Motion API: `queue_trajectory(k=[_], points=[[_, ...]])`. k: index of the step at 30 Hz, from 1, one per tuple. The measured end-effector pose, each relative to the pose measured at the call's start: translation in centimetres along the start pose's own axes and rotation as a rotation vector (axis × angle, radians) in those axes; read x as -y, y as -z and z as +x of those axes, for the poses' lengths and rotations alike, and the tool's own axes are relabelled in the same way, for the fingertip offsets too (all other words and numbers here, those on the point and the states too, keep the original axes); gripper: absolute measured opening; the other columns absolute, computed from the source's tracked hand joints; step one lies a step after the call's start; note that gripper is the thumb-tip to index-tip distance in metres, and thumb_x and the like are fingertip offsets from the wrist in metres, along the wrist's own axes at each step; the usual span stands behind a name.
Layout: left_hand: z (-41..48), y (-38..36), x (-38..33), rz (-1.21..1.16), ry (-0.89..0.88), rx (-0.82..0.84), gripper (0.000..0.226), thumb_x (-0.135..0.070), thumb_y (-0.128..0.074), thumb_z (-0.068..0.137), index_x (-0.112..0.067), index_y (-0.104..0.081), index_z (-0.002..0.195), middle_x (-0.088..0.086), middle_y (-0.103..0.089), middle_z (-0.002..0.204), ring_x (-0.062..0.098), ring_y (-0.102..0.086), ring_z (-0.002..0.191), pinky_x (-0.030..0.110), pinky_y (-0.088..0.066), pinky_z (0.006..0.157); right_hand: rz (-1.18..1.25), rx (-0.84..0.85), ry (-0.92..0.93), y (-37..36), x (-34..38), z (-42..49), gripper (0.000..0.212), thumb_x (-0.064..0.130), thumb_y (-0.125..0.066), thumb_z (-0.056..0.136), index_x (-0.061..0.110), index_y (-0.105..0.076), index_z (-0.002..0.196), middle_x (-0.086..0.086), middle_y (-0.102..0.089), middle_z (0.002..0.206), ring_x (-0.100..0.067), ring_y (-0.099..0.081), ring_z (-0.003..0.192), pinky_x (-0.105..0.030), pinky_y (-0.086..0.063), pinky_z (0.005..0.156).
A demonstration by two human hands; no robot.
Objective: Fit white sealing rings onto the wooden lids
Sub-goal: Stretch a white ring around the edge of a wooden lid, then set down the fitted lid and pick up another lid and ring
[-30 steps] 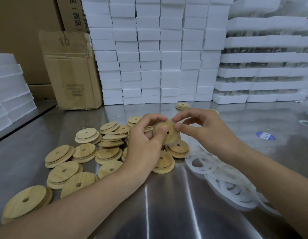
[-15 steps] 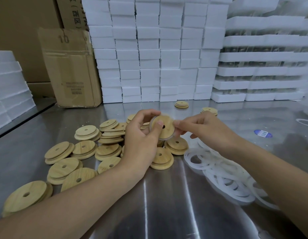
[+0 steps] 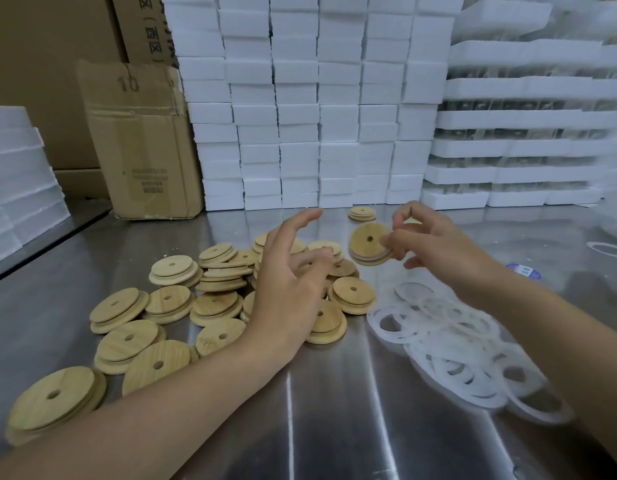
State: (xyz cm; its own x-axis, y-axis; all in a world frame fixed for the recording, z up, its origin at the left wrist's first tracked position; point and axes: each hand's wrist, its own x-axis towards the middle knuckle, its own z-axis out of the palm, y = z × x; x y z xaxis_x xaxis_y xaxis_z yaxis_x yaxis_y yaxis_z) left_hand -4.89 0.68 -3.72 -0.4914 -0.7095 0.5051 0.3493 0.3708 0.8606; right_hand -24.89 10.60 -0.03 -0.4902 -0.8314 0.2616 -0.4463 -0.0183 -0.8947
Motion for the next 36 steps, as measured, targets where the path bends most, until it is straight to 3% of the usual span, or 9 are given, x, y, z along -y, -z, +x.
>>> queue_trajectory(k=[6, 10, 14, 18, 20, 22, 27, 30, 36], points=[[0.1, 0.1, -0.2, -0.002, 0.057, -0.057, 0.047, -0.008, -0.065, 0.101, -0.048, -0.064, 0.127, 0.000, -0.057, 0.142, 0.004, -0.071, 0.099, 0.019, -0.059, 0.071, -0.246, -0.148, -0.210, 4.7, -4.3, 1.3, 0.012, 0.023, -0.060, 0.099, 0.013, -0.061, 0.092, -0.008, -0.069, 0.093, -0.020, -0.059, 0.081, -0.040, -0.048, 0.080], [0.1, 0.1, -0.2, 0.012, 0.066, -0.065, 0.048, -0.006, -0.064, 0.101, -0.050, -0.064, 0.121, 0.001, -0.062, 0.133, 0.000, -0.067, 0.084, 0.017, -0.057, 0.061, -0.576, -0.119, -0.219, 4.8, -6.2, 1.6, 0.010, 0.030, -0.061, 0.102, 0.023, -0.065, 0.096, -0.003, -0.069, 0.088, -0.023, -0.062, 0.085, -0.036, -0.042, 0.071], [0.1, 0.3, 0.0, 0.038, 0.077, -0.084, 0.048, -0.009, -0.064, 0.101, -0.051, -0.064, 0.122, -0.011, -0.062, 0.122, 0.002, -0.061, 0.064, 0.020, -0.053, 0.055, -0.461, -0.188, -0.188, 4.8, -6.4, 1.6, 0.009, 0.027, -0.071, 0.097, 0.025, -0.067, 0.104, -0.005, -0.071, 0.078, -0.019, -0.064, 0.073, -0.033, -0.042, 0.065], [0.2, 0.4, 0.1, 0.064, 0.104, -0.097, 0.045, -0.014, -0.066, 0.100, -0.054, -0.063, 0.120, 0.008, -0.069, 0.110, 0.006, -0.061, 0.059, 0.016, -0.051, 0.052, -0.192, -0.059, -0.257, 5.7, -6.1, 1.6, 0.056, 0.027, -0.071, 0.097, 0.047, -0.054, 0.146, 0.025, -0.071, 0.120, -0.005, -0.056, 0.123, -0.027, -0.036, 0.100], [0.1, 0.3, 0.0, 0.062, 0.109, -0.099, 0.045, -0.015, -0.066, 0.100, -0.056, -0.064, 0.118, 0.008, -0.069, 0.110, 0.003, -0.063, 0.060, 0.015, -0.051, 0.052, -0.093, -0.010, -0.320, 6.0, -6.0, 1.9, 0.071, 0.029, -0.066, 0.100, 0.057, -0.033, 0.156, 0.046, -0.061, 0.110, -0.001, -0.034, 0.132, -0.037, -0.024, 0.109], [0.1, 0.3, 0.0, 0.061, 0.121, -0.098, 0.046, -0.014, -0.066, 0.100, -0.057, -0.064, 0.117, 0.008, -0.070, 0.111, 0.004, -0.063, 0.061, 0.016, -0.051, 0.051, -0.053, -0.008, -0.339, 6.3, -6.2, 2.2, 0.070, 0.030, -0.065, 0.100, 0.055, -0.033, 0.157, 0.051, -0.061, 0.089, -0.003, -0.031, 0.132, -0.039, -0.023, 0.110], [0.2, 0.2, -0.1, 0.063, 0.134, -0.100, 0.040, -0.014, -0.067, 0.100, -0.053, -0.069, 0.110, 0.014, -0.071, 0.112, 0.010, -0.060, 0.061, 0.018, -0.050, 0.050, -0.167, 0.004, -0.252, 4.9, -5.9, 1.6, 0.055, 0.027, -0.069, 0.098, 0.043, -0.053, 0.148, 0.021, -0.069, 0.128, -0.002, -0.057, 0.124, -0.022, -0.036, 0.098], [0.3, 0.2, -0.1, 0.095, 0.109, -0.090, 0.043, -0.009, -0.065, 0.100, -0.052, -0.071, 0.101, 0.015, -0.069, 0.114, 0.011, -0.058, 0.065, 0.021, -0.050, 0.051, -0.226, 0.026, -0.218, 4.4, -5.5, 1.4, 0.046, 0.026, -0.070, 0.098, 0.034, -0.060, 0.143, 0.019, -0.072, 0.117, 0.010, -0.060, 0.104, -0.013, -0.040, 0.079], [0.3, 0.0, 0.4, 0.240, 0.048, -0.031, 0.039, -0.002, -0.062, 0.099, -0.038, -0.075, 0.096, -0.006, -0.066, 0.115, 0.010, -0.066, 0.091, 0.015, -0.049, 0.058, -0.304, 0.160, -0.181, 4.4, -4.2, 0.7, 0.020, 0.033, -0.076, 0.095, 0.037, -0.076, 0.114, 0.017, -0.078, 0.091, 0.006, -0.069, 0.085, -0.019, -0.043, 0.076]])
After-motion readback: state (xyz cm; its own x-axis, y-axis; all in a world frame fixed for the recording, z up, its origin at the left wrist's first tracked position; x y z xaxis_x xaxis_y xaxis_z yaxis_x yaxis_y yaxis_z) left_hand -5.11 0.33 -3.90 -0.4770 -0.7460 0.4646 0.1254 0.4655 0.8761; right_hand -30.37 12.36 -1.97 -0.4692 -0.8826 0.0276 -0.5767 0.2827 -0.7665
